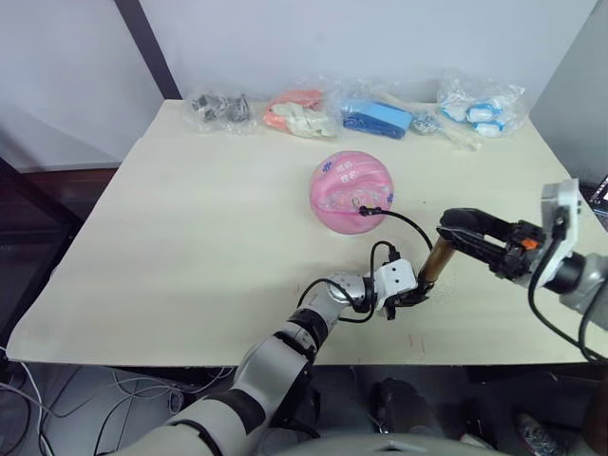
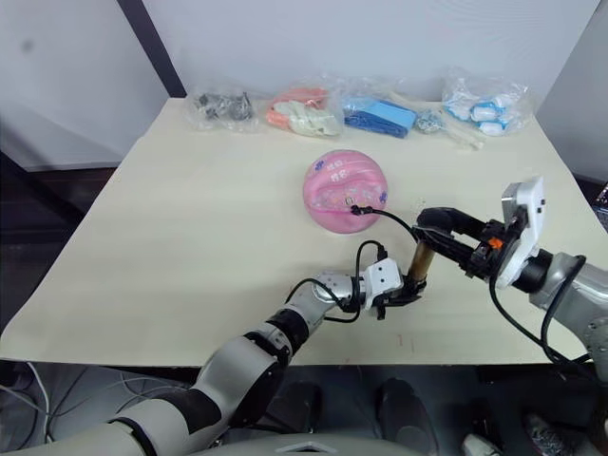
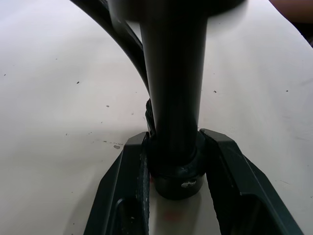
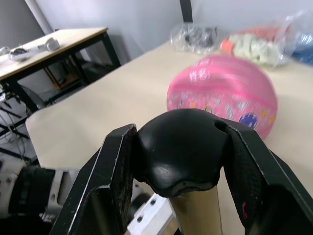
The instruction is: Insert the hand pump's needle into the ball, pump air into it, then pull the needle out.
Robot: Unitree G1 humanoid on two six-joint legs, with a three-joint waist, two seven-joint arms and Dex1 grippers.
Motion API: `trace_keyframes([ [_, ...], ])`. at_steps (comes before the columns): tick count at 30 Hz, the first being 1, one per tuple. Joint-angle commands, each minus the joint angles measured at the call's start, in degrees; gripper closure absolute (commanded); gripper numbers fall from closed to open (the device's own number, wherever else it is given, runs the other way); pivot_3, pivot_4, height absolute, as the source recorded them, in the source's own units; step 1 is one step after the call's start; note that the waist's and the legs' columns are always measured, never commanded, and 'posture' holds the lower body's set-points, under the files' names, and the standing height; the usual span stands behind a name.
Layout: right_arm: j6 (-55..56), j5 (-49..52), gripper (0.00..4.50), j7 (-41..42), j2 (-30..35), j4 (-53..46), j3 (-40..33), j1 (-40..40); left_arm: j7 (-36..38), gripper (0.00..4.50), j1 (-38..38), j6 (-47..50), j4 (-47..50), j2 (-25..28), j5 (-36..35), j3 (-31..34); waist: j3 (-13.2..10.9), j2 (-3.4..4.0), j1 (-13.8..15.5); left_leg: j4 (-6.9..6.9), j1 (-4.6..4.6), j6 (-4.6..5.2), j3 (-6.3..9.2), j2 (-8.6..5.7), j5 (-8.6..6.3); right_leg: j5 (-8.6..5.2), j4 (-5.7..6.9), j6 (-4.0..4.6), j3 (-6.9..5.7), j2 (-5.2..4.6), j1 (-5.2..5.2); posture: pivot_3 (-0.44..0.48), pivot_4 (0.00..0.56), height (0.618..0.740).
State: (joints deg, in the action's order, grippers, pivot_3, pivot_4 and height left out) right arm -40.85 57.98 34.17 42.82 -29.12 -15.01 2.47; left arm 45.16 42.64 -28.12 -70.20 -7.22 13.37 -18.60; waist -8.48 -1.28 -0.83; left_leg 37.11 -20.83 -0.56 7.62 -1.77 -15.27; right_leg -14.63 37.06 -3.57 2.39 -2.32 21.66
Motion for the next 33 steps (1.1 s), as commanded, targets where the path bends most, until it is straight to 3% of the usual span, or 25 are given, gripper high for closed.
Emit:
trace_keyframes([
  [1, 0.8, -6.6, 2.45, 1.4, -2.0, 4.7, 6.3, -1.5, 0.7, 3.4, -1.8, 2.3, -3.2, 0.3, 2.4, -1.7, 0.0, -0.01, 0.0, 0.0, 0.01, 0.0, 0.0, 0.0, 0.0, 0.0, 0.0, 0.0, 0.0, 0.0, 0.0, 0.0, 0.15, 0.74],
  [8, 3.8, -13.2, 2.45, 5.3, -3.9, 9.2, 10.5, -3.2, 0.7, 3.4, -1.6, 2.4, -3.2, 0.4, 2.3, -1.5, 0.2, -0.12, -0.1, 0.0, 0.09, 0.0, 0.01, 0.01, 0.0, 0.0, -0.01, 0.0, 0.0, 0.01, -0.07, 0.0, 0.15, 0.74],
  [11, 3.3, -10.8, 2.45, 5.4, -4.1, 7.6, 7.3, -1.9, 0.7, 3.4, -1.7, 2.4, -3.1, 0.5, 2.3, -1.5, 0.2, -0.19, -0.1, 0.0, 0.11, 0.0, 0.02, 0.03, 0.0, 0.0, -0.01, 0.0, 0.0, 0.04, -0.08, 0.0, 0.15, 0.74],
  [24, -9.1, 9.4, 2.45, 0.7, 7.9, 3.8, -9.6, 16.2, 0.3, 3.4, -2.0, 2.8, -3.1, 0.4, 2.3, -1.5, -0.2, 0.19, 0.0, 0.01, -0.09, 0.0, 0.0, -0.02, 0.0, 0.01, -0.06, 0.0, -0.01, -0.06, 0.02, 0.0, 0.15, 0.74],
  [33, -14.7, 18.5, 2.45, -0.8, 17.3, 7.8, -14.1, 25.7, 0.2, 3.4, -2.0, 3.0, -3.2, 0.5, 2.4, -1.6, -0.4, 0.17, 0.0, 0.02, -0.17, 0.0, -0.05, -0.02, 0.0, 0.03, -0.07, 0.01, -0.02, -0.15, 0.09, 0.0, 0.15, 0.74],
])
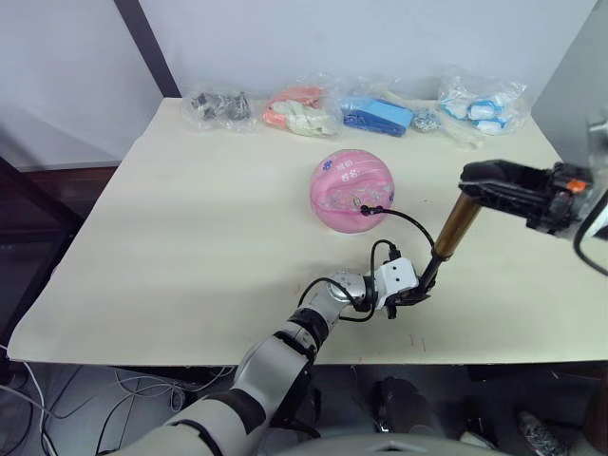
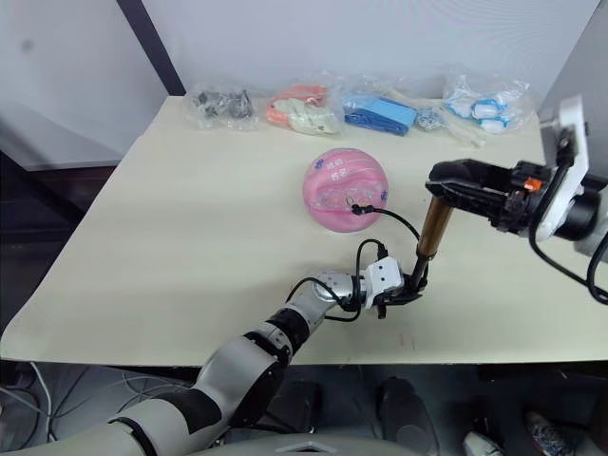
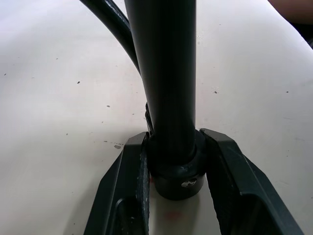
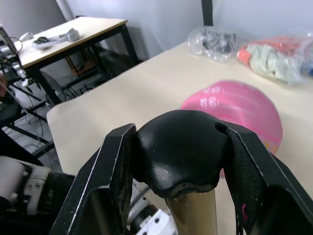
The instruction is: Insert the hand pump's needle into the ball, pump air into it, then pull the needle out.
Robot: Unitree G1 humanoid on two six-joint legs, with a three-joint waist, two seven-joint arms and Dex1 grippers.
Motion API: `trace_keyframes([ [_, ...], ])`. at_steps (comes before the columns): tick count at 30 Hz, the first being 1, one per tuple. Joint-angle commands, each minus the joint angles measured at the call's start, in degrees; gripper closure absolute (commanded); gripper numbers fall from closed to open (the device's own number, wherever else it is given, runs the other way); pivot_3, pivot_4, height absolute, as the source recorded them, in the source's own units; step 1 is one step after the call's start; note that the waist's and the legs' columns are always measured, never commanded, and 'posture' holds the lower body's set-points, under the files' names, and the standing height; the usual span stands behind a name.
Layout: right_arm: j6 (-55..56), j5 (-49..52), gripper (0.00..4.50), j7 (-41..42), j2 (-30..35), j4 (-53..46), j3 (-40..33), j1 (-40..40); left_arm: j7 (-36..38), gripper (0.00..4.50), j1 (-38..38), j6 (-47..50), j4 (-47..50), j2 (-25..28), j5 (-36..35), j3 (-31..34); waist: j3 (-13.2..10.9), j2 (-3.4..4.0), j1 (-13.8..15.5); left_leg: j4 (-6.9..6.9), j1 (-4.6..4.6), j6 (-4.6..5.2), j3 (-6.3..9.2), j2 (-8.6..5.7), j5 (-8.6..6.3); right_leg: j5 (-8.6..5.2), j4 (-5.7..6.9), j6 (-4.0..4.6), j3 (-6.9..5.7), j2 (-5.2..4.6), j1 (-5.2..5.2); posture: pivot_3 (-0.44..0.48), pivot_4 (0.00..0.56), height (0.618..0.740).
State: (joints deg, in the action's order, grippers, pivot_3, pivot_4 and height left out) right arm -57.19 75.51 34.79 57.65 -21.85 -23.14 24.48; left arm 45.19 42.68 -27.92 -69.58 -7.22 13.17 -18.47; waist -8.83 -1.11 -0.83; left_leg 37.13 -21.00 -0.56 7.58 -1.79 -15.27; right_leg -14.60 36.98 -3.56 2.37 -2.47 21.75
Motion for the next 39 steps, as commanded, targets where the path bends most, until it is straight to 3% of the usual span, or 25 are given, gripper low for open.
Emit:
trace_keyframes([
  [1, 1.5, 1.4, 2.45, -1.6, 3.1, 1.1, -6.0, 4.7, 0.1, 3.4, -2.0, 2.8, -3.8, 0.4, 2.6, -1.7, 0.0, -0.07, 0.0, 0.0, -0.01, 0.0, 0.01, 0.0, 0.0, 0.0, 0.0, 0.0, -0.02, 0.0, 0.0, 0.0, 0.15, 0.74],
  [7, 0.4, 2.4, 2.45, -2.1, 2.9, 1.5, -6.3, 4.8, 0.2, 3.4, -2.3, 2.8, -3.7, 0.3, 2.6, -1.8, -0.1, -0.03, 0.0, 0.03, -0.27, 0.0, 0.0, 0.0, 0.0, 0.12, 0.0, 0.19, -0.02, -0.08, 0.23, 0.0, 0.15, 0.74],
  [13, 3.9, -4.8, 2.45, -1.0, -4.5, -2.0, -4.2, -9.6, 0.2, 3.4, -2.4, 2.8, -3.6, 0.4, 2.4, -1.8, 0.0, -0.27, 0.1, 0.08, -0.39, 0.0, 0.05, -0.01, 0.0, 0.13, -0.01, 0.19, -0.08, -0.08, 0.29, 0.0, 0.15, 0.74],
  [17, 7.4, -8.3, 2.45, -0.8, -8.7, -3.1, -2.1, -15.1, 0.2, 3.4, -2.4, 2.6, -3.6, 0.6, 2.5, -1.8, 0.1, -0.31, 0.0, 0.07, -0.12, 0.01, -0.01, -0.02, 0.0, 0.02, -0.01, -0.02, -0.06, -0.06, 0.09, 0.0, 0.15, 0.74],
  [24, 14.0, -21.0, 2.45, 0.1, -15.8, -3.6, 10.8, -23.4, 0.1, 3.4, -2.2, 2.6, -3.6, 1.0, 2.4, -1.6, 0.2, -0.37, 0.0, -0.02, 0.17, 0.0, 0.02, 0.01, 0.0, -0.03, -0.02, -0.06, -0.07, 0.03, -0.15, 0.0, 0.15, 0.74],
  [29, 17.5, -27.5, 2.45, 1.2, -19.4, -0.5, 16.5, -24.7, 0.1, 3.4, -2.2, 2.6, -3.6, 0.9, 2.4, -1.6, 0.4, -0.48, -0.1, -0.03, 0.26, 0.0, 0.01, 0.01, 0.0, -0.03, -0.02, -0.06, -0.06, 0.04, -0.17, 0.0, 0.15, 0.74],
  [35, 18.4, -30.5, 2.45, 3.0, -19.5, 0.5, 17.7, -24.6, 0.1, 3.4, -2.2, 2.5, -3.7, 0.9, 2.5, -1.6, 0.6, -0.55, -0.1, -0.04, 0.28, -0.01, 0.02, 0.03, -0.01, -0.03, -0.02, -0.05, -0.06, 0.07, -0.17, 0.0, 0.15, 0.74],
  [39, 15.7, -24.0, 2.45, 2.5, -16.5, -2.2, 10.0, -18.7, -0.1, 3.4, -2.2, 2.5, -3.8, 0.7, 2.5, -1.6, 0.6, -0.52, -0.1, -0.04, 0.27, -0.01, 0.02, 0.03, -0.01, -0.03, -0.03, -0.05, -0.05, 0.07, -0.17, 0.0, 0.15, 0.74],
])
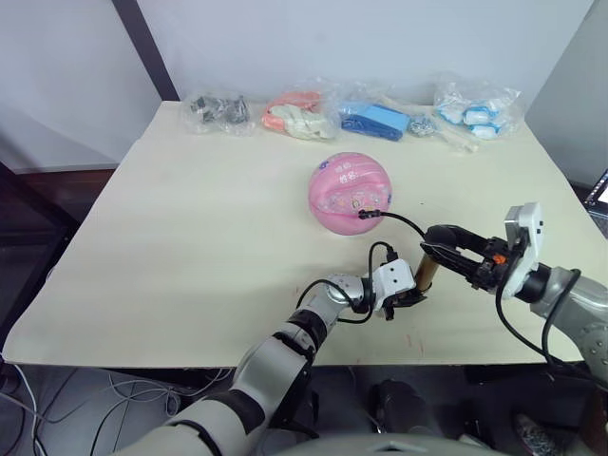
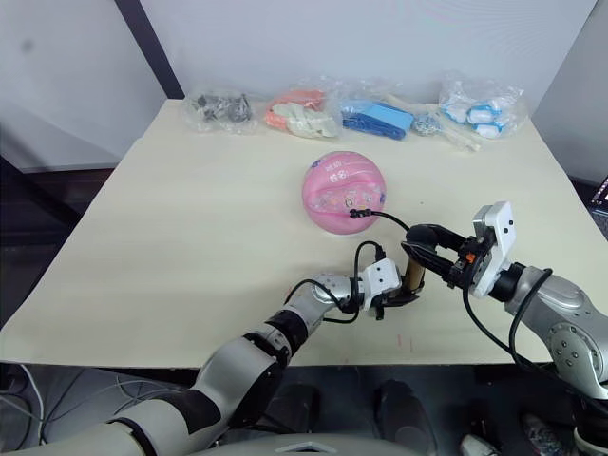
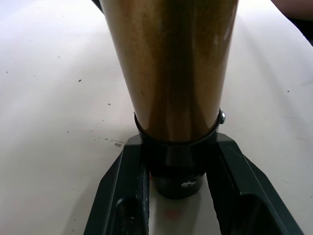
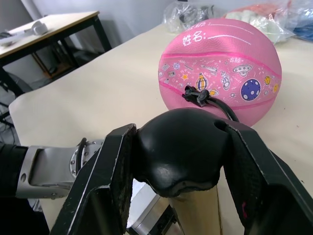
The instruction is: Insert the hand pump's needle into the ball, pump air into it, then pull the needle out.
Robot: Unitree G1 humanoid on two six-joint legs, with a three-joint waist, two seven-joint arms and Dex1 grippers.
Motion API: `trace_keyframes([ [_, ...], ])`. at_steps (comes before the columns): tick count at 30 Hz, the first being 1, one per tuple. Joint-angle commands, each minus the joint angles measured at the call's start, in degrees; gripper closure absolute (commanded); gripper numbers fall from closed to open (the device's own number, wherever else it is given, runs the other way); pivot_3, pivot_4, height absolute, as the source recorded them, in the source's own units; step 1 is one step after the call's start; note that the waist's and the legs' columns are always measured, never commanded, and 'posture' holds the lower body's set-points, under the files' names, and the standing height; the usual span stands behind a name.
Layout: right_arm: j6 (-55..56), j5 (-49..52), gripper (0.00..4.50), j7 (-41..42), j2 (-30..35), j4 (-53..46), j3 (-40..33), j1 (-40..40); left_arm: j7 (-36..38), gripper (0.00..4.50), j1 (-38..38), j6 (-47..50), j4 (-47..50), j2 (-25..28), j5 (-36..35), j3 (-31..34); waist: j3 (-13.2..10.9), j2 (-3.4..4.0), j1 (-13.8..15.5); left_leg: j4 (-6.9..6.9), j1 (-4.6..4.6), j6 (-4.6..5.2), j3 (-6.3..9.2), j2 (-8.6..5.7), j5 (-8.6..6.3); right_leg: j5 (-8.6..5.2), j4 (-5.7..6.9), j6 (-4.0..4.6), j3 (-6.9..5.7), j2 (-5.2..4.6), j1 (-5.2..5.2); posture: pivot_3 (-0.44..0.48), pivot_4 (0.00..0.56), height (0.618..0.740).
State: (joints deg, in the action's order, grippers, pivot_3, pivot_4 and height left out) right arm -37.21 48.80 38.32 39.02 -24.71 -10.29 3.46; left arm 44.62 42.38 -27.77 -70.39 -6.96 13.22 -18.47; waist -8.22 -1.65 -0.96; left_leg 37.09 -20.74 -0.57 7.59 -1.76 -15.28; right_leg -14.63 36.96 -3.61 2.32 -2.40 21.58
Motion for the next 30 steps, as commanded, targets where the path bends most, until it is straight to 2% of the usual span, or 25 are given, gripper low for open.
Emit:
trace_keyframes([
  [1, -5.3, 4.5, 2.45, -1.3, 3.0, 0.1, -4.4, 3.9, 0.4, 3.4, -1.9, 2.4, -2.9, 0.5, 2.5, -1.7, -0.1, 0.06, 0.0, 0.0, -0.02, 0.0, -0.01, -0.01, 0.0, 0.0, 0.0, 0.0, 0.01, -0.01, 0.01, 0.0, 0.15, 0.74],
  [6, -10.9, 12.4, 2.45, -2.5, 8.0, -0.9, -9.7, 11.9, 0.2, 3.4, -2.1, 2.5, -3.0, 0.3, 2.6, -1.7, -0.5, 0.5, 0.1, 0.01, -0.16, 0.01, 0.0, -0.03, 0.0, 0.01, -0.01, 0.01, 0.01, -0.04, 0.1, 0.0, 0.15, 0.74],
  [9, -14.2, 18.3, 2.45, -3.7, 11.3, 0.4, -12.8, 17.7, 0.1, 3.4, -2.2, 2.5, -3.0, 0.3, 2.6, -1.8, -0.5, 0.51, 0.1, 0.03, -0.16, 0.01, -0.03, -0.05, 0.0, 0.01, -0.01, 0.0, 0.03, -0.08, 0.1, 0.0, 0.15, 0.74],
  [19, -19.8, 25.6, 2.45, -4.9, 20.3, 4.9, -15.0, 29.7, 0.2, 3.4, -2.3, 2.4, -3.0, 0.5, 2.7, -1.9, -0.6, 0.49, 0.1, 0.03, -0.31, 0.01, -0.01, -0.04, 0.01, 0.02, -0.03, 0.0, -0.01, -0.15, 0.19, 0.0, 0.15, 0.74],
  [25, -20.8, 28.6, 2.45, -6.9, 20.3, 6.8, -15.2, 34.1, 0.3, 3.4, -2.3, 2.3, -2.9, 0.5, 2.8, -1.9, -0.7, 0.56, 0.1, 0.05, -0.47, 0.02, -0.04, -0.03, 0.01, 0.06, -0.03, 0.01, 0.02, -0.19, 0.35, 0.0, 0.15, 0.74],
  [30, -20.6, 28.4, 2.45, -7.8, 17.9, 5.2, -15.7, 29.9, 0.3, 3.4, -2.2, 2.4, -2.8, 0.6, 2.6, -2.0, -0.7, 0.57, 0.2, 0.21, -1.12, 0.02, -0.03, -0.05, 0.02, 0.24, 0.07, 0.18, 0.03, -0.23, 0.99, 0.0, 0.15, 0.74],
])
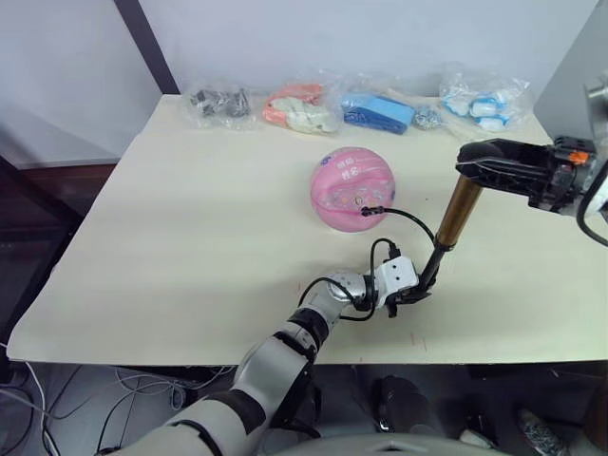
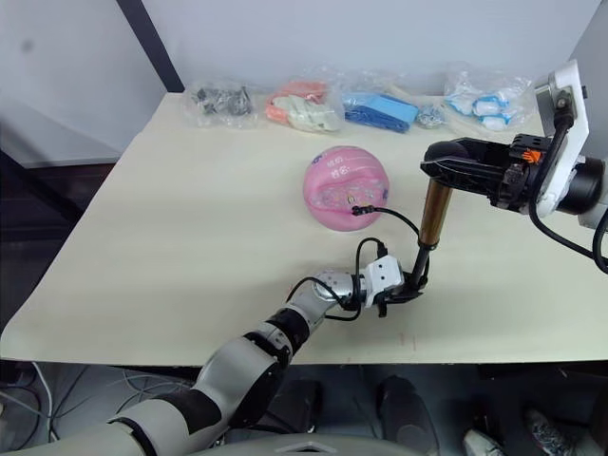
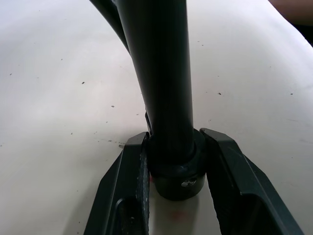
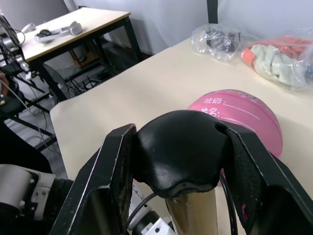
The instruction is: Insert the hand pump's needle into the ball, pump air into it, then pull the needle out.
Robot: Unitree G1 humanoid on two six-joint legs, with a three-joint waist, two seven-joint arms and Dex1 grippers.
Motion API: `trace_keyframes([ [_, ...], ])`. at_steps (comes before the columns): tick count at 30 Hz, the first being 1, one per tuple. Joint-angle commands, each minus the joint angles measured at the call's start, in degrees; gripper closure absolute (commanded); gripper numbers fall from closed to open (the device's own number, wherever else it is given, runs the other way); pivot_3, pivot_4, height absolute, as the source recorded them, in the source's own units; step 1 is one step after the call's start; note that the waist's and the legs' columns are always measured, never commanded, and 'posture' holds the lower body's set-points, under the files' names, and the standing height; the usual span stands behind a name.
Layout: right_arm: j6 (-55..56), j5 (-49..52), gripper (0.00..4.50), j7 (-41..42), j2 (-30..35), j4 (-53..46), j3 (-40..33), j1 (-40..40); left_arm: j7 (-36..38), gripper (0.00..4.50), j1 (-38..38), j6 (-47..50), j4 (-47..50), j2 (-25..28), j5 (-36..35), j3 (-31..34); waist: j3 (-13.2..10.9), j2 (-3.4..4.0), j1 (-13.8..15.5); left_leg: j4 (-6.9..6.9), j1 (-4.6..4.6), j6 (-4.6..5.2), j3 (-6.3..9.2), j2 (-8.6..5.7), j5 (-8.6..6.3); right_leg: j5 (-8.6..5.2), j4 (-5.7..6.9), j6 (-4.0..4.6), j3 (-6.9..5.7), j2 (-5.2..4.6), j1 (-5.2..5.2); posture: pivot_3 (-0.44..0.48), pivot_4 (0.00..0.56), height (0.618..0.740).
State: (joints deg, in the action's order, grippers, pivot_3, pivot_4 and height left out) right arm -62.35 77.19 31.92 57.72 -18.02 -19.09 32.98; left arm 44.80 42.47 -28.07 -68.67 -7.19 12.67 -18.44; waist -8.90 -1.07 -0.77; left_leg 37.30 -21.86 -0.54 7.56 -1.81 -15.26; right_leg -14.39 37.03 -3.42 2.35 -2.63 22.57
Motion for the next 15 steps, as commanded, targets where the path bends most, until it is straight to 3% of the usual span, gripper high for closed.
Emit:
trace_keyframes([
  [1, 5.0, -0.6, 2.45, -1.8, -2.4, -2.1, -7.1, -2.3, 0.1, 3.4, -2.3, 2.7, -4.5, 0.9, 3.1, -2.1, 0.0, -0.1, 0.1, 0.0, 0.0, 0.0, -0.03, -0.01, 0.0, 0.01, 0.0, 0.0, 0.02, -0.03, 0.01, 0.0, 0.15, 0.74],
  [7, 8.9, -4.7, 2.45, -2.5, -10.5, -7.2, -6.7, -15.9, 0.2, 3.4, -2.3, 2.6, -4.4, 1.2, 3.0, -2.0, 0.1, -0.26, 0.0, 0.0, 0.11, 0.01, -0.07, -0.01, 0.0, 0.01, 0.07, -0.02, 0.06, -0.01, -0.06, 0.0, 0.15, 0.74],
  [15, 16.4, -17.7, 2.45, -0.6, -17.6, -10.4, 4.5, -27.2, 0.4, 3.4, -2.4, 2.6, -4.2, 1.5, 2.9, -1.8, 0.4, -0.22, -0.1, 0.02, 0.31, 0.01, -0.01, 0.01, 0.0, -0.11, 0.12, -0.21, 0.05, 0.23, -0.22, 0.0, 0.15, 0.74],
])
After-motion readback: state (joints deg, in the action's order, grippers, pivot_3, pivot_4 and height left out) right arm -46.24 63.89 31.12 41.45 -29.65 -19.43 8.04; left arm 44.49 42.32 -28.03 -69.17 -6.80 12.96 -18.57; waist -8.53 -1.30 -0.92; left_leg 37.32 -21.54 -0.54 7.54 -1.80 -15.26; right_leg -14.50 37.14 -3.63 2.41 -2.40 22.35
